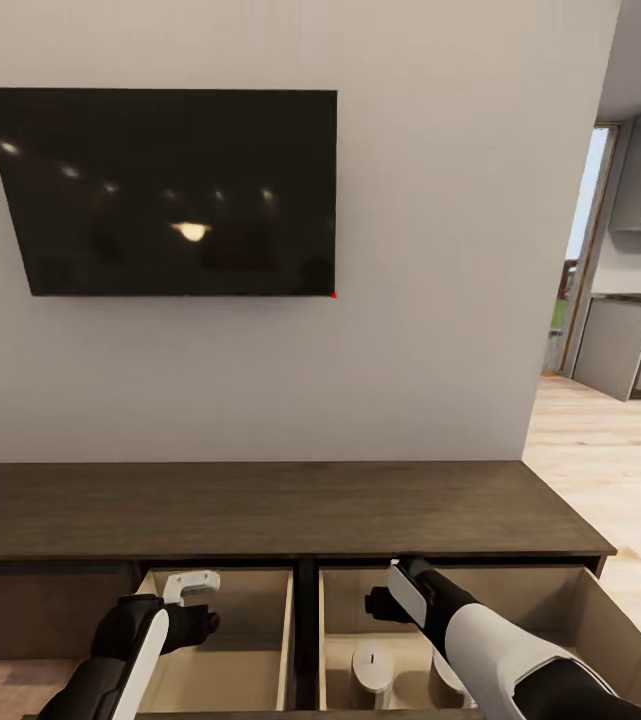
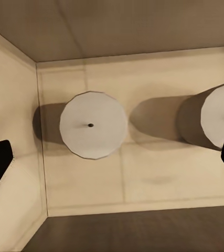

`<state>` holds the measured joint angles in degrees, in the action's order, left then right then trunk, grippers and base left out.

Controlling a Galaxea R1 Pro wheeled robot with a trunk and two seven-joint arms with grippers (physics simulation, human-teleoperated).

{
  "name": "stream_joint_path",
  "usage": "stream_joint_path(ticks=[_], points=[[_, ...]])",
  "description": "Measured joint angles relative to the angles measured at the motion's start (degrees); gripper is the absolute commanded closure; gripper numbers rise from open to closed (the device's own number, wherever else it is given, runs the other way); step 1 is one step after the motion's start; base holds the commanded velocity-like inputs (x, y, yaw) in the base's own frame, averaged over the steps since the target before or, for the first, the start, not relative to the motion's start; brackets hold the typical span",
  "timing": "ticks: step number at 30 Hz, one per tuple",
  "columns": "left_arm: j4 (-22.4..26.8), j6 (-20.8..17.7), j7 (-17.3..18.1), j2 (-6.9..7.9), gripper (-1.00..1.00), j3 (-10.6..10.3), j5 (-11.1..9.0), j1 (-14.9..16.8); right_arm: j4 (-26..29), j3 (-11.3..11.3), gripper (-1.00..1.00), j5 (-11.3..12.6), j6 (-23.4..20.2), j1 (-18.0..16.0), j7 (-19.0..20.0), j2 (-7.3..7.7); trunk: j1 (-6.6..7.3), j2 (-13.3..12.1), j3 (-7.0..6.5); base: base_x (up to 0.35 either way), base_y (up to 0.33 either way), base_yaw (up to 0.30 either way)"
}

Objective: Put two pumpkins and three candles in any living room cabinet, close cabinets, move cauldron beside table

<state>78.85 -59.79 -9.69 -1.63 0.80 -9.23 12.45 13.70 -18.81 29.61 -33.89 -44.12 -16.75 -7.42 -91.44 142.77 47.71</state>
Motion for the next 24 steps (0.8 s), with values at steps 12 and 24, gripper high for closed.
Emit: stream_joint_path(ticks=[12,24], points=[[0.06,0.00,0.00,0.07,-1.00,0.03,0.00,0.00,0.01,0.12,-1.00,0.01,0.07,0.02,0.11,0.01,2.62,-4.81,-2.15,-0.040,0.000,0.000],[-0.05,0.00,0.00,0.01,-1.00,0.16,0.00,0.00,0.07,0.14,-1.00,0.01,0.07,0.02,0.06,0.10,5.27,-9.63,-4.31,-0.038,0.000,0.000]])
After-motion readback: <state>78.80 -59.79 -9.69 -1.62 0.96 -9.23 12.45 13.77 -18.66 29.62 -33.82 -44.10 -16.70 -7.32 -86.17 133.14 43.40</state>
